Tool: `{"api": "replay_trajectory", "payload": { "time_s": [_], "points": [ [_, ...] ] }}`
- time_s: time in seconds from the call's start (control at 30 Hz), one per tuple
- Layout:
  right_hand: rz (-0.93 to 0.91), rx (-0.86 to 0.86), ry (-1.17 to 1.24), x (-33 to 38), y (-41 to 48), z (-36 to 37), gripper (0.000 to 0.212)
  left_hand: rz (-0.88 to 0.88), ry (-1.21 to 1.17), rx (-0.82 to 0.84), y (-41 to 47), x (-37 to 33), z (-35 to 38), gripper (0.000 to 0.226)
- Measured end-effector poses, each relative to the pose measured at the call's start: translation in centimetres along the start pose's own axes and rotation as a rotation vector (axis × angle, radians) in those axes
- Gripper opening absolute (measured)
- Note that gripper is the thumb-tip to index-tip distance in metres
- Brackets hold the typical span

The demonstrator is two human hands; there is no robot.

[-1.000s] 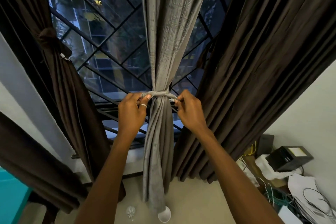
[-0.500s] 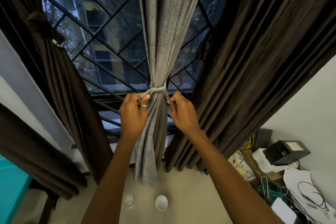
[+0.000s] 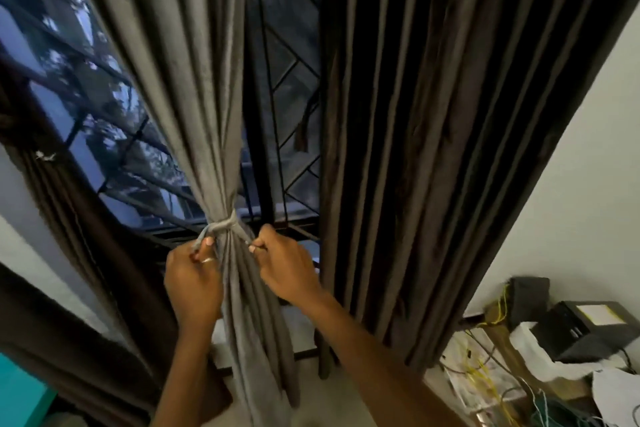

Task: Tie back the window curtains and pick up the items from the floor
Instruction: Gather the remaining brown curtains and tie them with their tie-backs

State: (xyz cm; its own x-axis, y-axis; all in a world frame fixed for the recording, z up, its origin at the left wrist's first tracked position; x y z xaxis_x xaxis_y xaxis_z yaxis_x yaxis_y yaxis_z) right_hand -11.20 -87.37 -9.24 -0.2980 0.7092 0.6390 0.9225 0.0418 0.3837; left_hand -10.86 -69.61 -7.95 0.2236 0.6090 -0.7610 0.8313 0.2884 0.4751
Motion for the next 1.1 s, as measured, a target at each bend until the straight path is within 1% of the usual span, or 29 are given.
{"api": "replay_trajectory", "payload": {
  "time_s": [0.03,0.13,0.23,0.3,0.37,0.5,0.57,0.67,0.73,0.8,0.83,0.93,0.97,1.03,1.1],
  "points": [
    [-0.01,0.021,0.01,-0.2,-0.2,-0.5,0.013,-0.044,-0.003,-0.024,-0.6,-0.2,-0.2,0.036],
    [0.026,0.127,0.075,-2.0,-1.5,-1.5,0.021,-0.157,-0.02,-0.119,-2.1,0.0,-1.3,0.023],
    [0.122,0.133,0.117,-5.8,-3.0,-3.7,0.016,-0.297,-0.008,-0.129,-3.8,1.0,-1.5,0.019],
    [0.192,0.074,0.099,-8.2,-3.6,-6.3,0.012,-0.332,-0.03,-0.069,-5.2,0.5,-0.7,0.021],
    [0.229,-0.002,0.097,-9.7,-3.7,-9.7,0.011,-0.326,-0.04,-0.009,-6.3,-0.7,0.1,0.025],
    [0.254,-0.154,0.095,-10.1,-1.9,-16.2,0.005,-0.316,-0.087,0.038,-7.1,-3.6,1.2,0.026],
    [0.234,-0.242,0.068,-9.2,-0.1,-19.1,0.014,-0.296,-0.118,0.074,-7.1,-5.2,1.9,0.027],
    [0.178,-0.368,0.018,-6.9,2.3,-22.2,0.036,-0.235,-0.146,0.116,-6.6,-7.3,2.9,0.03],
    [0.151,-0.403,-0.031,-5.2,3.7,-23.4,0.053,-0.185,-0.148,0.147,-5.9,-8.6,3.5,0.036],
    [0.138,-0.409,-0.086,-3.7,5.0,-23.6,0.06,-0.145,-0.176,0.21,-5.1,-9.8,4.3,0.036],
    [0.129,-0.41,-0.117,-3.2,5.5,-23.5,0.055,-0.126,-0.195,0.247,-4.7,-10.5,4.8,0.035],
    [0.108,-0.424,-0.197,-1.9,6.2,-22.4,0.021,-0.025,-0.201,0.313,-3.5,-13.1,5.4,0.036],
    [0.099,-0.431,-0.223,-1.5,6.2,-22.0,0.015,0.017,-0.181,0.319,-2.9,-13.9,5.5,0.039],
    [0.059,-0.429,-0.251,-0.5,6.0,-20.7,0.011,0.091,-0.155,0.316,-1.7,-15.5,5.3,0.042],
    [0.005,-0.405,-0.26,0.9,6.0,-19.2,0.01,0.15,-0.141,0.274,0.0,-17.3,4.9,0.042]
  ]
}}
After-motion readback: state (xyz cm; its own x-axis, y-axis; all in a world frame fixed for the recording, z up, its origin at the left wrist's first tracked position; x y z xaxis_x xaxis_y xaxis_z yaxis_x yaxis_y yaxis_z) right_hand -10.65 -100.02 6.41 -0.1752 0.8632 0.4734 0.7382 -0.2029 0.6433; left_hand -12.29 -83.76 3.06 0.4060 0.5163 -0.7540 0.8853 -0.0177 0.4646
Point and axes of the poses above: each hand's wrist, its own y-axis towards the middle knuckle, its own z-axis out of the palm, x = y × z, the point moved 8 cm from there along y, towards the middle knuckle, and after that the axes turned 4 degrees about y, right-handed, at the moved point
